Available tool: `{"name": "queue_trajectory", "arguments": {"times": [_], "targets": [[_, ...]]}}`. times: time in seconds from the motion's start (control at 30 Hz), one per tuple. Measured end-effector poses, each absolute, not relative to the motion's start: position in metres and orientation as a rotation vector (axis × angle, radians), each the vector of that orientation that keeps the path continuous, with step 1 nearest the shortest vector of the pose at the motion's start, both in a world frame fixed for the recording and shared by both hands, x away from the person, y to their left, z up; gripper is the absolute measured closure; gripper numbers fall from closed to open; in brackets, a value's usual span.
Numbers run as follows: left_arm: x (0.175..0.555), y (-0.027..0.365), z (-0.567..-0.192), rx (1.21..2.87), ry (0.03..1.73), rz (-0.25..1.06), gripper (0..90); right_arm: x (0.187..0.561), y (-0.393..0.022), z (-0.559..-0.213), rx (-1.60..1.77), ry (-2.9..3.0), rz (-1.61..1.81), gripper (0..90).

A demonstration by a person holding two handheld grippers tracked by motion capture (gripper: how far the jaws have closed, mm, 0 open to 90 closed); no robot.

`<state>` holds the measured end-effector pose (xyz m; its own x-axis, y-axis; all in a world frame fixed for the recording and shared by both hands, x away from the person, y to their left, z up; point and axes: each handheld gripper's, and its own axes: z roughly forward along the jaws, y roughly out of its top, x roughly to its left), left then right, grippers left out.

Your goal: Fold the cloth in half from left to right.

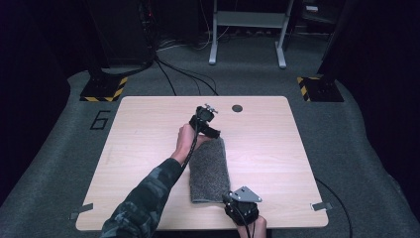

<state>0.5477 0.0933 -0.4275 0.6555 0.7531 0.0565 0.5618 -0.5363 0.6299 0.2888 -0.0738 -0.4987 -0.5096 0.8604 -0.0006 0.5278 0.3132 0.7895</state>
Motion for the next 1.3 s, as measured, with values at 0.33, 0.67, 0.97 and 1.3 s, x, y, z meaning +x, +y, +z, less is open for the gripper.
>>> {"name": "queue_trajectory", "arguments": {"times": [0.33,0.67,0.97,1.3], "targets": [[0.508,0.134,-0.446,2.327,1.008,0.432,19.5,0.297,-0.100,-0.490,1.327,2.094,1.091,36.2],[0.455,0.158,-0.480,2.373,0.986,0.399,17.8,0.343,-0.093,-0.503,1.288,2.186,1.000,17.2],[0.394,0.161,-0.491,2.386,0.886,0.330,16.4,0.357,-0.089,-0.518,1.326,2.201,0.918,15.3],[0.377,0.170,-0.508,2.416,0.903,0.320,15.3,0.351,-0.090,-0.523,1.334,2.205,0.904,15.4]]}}
